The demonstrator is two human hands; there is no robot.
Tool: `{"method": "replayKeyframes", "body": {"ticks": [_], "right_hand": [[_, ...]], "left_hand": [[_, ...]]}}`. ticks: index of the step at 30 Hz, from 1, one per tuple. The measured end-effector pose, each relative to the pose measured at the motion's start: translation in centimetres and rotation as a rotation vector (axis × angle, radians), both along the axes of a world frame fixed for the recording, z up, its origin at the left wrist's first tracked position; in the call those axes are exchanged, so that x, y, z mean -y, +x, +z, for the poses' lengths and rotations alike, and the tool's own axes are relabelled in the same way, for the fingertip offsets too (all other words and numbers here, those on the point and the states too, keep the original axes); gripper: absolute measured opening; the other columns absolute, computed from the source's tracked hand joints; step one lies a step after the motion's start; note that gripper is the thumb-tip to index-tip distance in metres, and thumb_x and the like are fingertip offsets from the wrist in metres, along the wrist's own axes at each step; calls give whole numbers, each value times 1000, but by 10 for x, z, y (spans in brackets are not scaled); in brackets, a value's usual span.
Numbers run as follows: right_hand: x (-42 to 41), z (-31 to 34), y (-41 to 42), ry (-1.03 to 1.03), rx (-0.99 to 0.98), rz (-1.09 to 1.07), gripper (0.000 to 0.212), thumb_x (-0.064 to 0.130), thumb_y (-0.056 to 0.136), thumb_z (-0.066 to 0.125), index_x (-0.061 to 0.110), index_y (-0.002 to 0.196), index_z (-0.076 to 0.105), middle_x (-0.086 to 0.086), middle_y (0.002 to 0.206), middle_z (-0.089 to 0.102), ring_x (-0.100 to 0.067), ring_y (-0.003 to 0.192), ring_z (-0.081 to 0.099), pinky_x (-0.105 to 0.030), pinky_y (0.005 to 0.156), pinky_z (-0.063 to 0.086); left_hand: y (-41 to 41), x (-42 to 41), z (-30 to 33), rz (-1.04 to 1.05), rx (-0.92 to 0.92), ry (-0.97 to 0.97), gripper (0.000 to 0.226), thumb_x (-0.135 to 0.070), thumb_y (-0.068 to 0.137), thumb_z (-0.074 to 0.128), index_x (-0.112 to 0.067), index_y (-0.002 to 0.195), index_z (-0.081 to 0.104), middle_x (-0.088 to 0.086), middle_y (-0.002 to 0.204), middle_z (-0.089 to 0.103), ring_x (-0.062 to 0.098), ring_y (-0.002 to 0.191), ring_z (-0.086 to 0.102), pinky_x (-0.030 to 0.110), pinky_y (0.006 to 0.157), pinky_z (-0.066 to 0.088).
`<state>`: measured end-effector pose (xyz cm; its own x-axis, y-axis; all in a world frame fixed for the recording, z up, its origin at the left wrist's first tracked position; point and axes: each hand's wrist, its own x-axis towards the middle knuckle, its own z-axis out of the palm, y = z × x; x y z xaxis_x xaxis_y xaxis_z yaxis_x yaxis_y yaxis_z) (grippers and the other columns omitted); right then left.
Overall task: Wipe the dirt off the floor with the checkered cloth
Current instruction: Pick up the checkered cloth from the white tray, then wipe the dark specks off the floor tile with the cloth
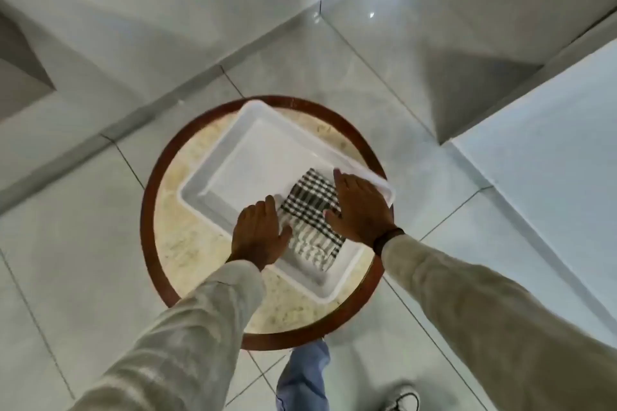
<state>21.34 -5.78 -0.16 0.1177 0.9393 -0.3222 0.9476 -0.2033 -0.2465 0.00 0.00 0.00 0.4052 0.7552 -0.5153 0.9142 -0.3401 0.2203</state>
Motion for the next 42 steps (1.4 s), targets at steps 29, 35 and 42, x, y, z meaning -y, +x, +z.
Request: {"method": "replayKeyframes", "body": {"ticks": [29, 35, 42], "right_hand": [[290, 149, 169, 78, -1089, -1079, 26, 2, 88, 72, -5, 113, 72, -23, 121, 76, -38, 112, 73, -42, 99, 59], [398, 127, 182, 136, -1328, -1258, 40, 24, 104, 52, -1, 134, 64, -19, 132, 72, -36, 115, 70, -50, 115, 50], [484, -4, 193, 227, -1554, -1586, 45, 23, 100, 61, 0, 139, 61, -12, 102, 76, -25, 85, 76, -34, 77, 63]], "left_hand": [[230, 199, 158, 402, 835, -527, 16, -31, 91, 78, -16, 95, 73, 6, 88, 82, 17, 79, 79, 34, 77, 66], [315, 322, 134, 285, 591, -654, 41, -54, 100, 59, -14, 100, 72, 8, 94, 75, 33, 95, 76, 33, 73, 60], [358, 399, 20, 243, 464, -1016, 62, -46, 113, 28, 0, 119, 69, 15, 92, 71, 28, 70, 71, 39, 65, 68]]}}
